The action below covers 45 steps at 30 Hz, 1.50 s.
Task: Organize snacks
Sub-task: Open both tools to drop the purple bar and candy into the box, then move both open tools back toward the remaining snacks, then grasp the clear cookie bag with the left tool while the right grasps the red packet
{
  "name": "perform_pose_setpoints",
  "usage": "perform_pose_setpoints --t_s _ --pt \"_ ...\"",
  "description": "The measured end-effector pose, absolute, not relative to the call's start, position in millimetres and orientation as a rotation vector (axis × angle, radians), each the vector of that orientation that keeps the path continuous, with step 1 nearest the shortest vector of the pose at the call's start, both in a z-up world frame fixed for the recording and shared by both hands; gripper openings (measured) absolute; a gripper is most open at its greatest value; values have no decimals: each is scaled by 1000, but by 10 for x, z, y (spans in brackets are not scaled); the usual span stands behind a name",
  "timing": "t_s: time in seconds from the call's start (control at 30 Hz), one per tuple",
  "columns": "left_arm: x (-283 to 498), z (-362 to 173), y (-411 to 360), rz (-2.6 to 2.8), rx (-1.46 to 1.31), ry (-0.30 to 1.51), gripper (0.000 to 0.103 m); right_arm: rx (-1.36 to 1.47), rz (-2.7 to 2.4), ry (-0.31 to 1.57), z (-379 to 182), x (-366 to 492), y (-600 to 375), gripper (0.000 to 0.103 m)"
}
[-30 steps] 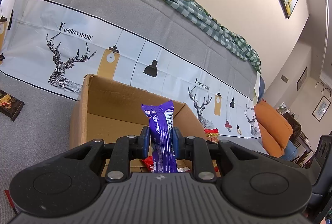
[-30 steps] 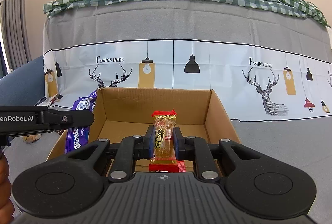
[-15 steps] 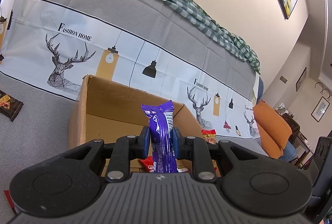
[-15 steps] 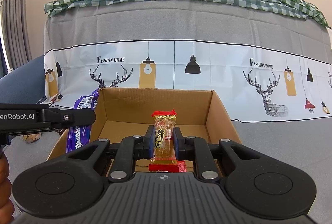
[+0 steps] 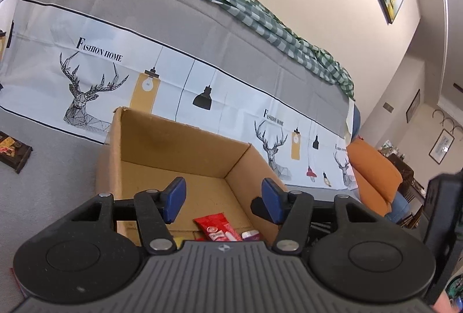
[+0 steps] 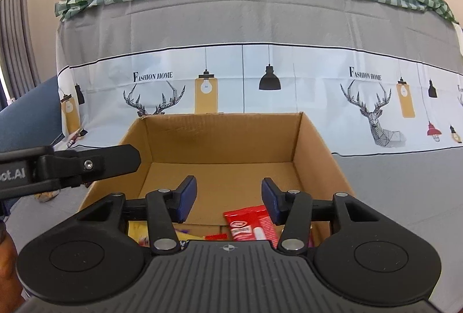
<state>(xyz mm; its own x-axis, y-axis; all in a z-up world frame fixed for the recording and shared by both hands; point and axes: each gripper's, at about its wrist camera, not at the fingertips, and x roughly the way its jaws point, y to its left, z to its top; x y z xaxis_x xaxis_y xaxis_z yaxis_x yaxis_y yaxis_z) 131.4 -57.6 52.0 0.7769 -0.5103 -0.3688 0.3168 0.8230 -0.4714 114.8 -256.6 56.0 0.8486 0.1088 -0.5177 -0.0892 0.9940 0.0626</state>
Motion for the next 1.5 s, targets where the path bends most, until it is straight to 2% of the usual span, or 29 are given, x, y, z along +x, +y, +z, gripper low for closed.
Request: perform_pose_setpoints --t_s 0.07,0.13,0.2,0.3,0.33,0.37,0.4,0.43,0.5,0.73,1.07,1.1,1.17,1.23,1.27,1.3,1.33,1.4,1.5 --pt "1255 530 -519 -455 -384 512 61 39 109 552 561 1133 -2504 52" --pt "1198 548 -433 -445 -380 528 54 44 116 558 559 1124 -2439 52" --pt "1151 573 -314 -433 -386 548 37 59 122 562 563 1100 -2356 52" --pt "1087 609 -63 -410 -411 578 20 84 134 564 573 1054 -2214 51" --pt "1072 616 28 -406 -419 591 19 90 140 565 576 1037 -2165 44" --pt "1061 621 132 -401 -428 602 18 99 155 564 578 1012 -2106 38" --pt "1050 628 250 -390 -436 611 18 106 174 562 581 987 -2043 25" --pt "1050 636 362 -374 -441 617 18 112 188 558 588 961 -1989 19" --pt "1052 629 606 -331 -458 631 18 121 217 552 601 904 -1864 13" --pt "1164 535 1390 -156 -581 662 18 147 385 570 598 778 -1359 13" --pt "1533 290 1813 -30 -570 731 18 148 533 722 288 886 -663 14" --pt "1578 250 1850 -17 -576 736 19 145 524 742 240 905 -620 17" --pt "1654 178 1901 12 -591 747 20 141 497 782 148 971 -546 30" --pt "1734 110 1930 31 -606 764 25 124 457 812 48 1017 -506 50" --pt "1771 78 1938 42 -609 769 36 116 435 833 -9 1054 -476 54" --pt "1808 54 1940 57 -604 772 47 113 419 851 -55 1081 -454 62" --pt "1841 35 1944 72 -596 773 51 109 401 866 -103 1115 -426 68" --pt "1909 -14 1967 93 -592 776 63 95 347 895 -194 1170 -371 73" --pt "2014 -99 2014 105 -610 794 72 78 266 920 -302 1261 -323 79"
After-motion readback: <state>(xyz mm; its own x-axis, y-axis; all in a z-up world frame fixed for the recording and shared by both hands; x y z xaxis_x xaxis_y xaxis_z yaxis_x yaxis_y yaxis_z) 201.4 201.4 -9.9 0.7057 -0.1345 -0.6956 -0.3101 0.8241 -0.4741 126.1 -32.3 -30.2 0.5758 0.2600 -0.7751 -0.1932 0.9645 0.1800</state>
